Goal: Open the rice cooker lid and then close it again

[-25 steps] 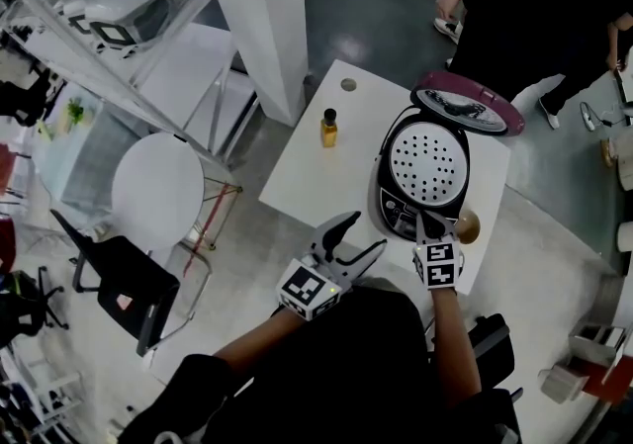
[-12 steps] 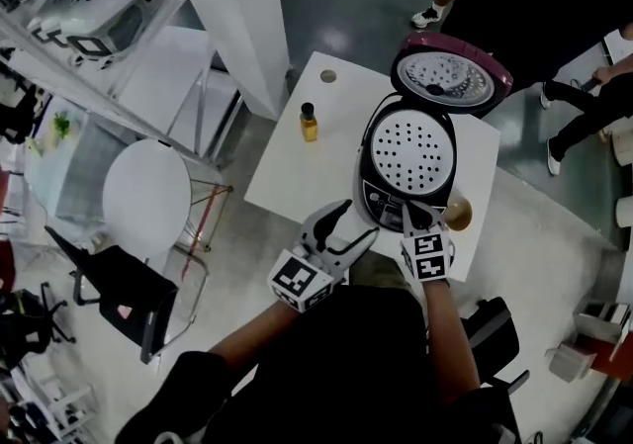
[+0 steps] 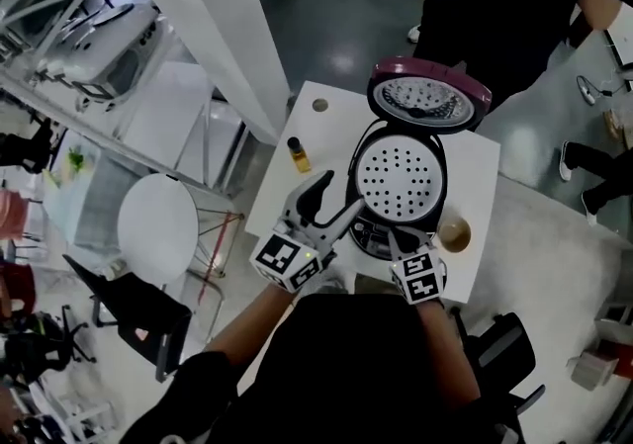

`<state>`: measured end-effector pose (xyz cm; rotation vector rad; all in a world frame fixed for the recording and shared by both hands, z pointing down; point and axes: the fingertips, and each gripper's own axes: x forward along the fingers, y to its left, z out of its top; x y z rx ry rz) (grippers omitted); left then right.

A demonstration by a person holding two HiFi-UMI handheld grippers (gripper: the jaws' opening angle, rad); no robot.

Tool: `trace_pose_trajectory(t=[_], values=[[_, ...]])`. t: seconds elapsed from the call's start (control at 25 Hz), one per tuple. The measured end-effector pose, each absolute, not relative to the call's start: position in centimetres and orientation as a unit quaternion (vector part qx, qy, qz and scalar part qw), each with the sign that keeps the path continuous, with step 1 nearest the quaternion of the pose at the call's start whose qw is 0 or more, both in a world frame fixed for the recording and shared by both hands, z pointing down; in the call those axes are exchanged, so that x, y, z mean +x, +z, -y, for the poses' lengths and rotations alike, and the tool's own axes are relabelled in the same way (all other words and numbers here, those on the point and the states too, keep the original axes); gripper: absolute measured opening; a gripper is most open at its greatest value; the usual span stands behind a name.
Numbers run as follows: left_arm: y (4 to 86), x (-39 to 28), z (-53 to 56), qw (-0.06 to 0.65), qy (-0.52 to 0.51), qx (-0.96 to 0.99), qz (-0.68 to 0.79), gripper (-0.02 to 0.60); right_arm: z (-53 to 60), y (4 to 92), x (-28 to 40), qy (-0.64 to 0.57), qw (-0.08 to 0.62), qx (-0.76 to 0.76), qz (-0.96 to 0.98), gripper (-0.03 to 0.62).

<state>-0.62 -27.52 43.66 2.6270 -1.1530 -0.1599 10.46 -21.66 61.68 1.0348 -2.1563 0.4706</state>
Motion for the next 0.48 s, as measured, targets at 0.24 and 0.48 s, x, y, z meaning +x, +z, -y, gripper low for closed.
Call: trace_pose_trajectory(t=[0.24, 0.48], values=[[41.8, 1.6, 33.4, 0.134, -0.031, 0.924, 0.358, 0.264, 21.9, 61.4, 10.6, 0.186, 0.316, 0.378, 0.85, 0.0], [38.9, 2.8, 38.8, 0.108, -0.029, 0.93, 0.349, 0.264, 22.4, 60.3, 11.0, 0.204, 0.265, 0.374, 0.865, 0.0]])
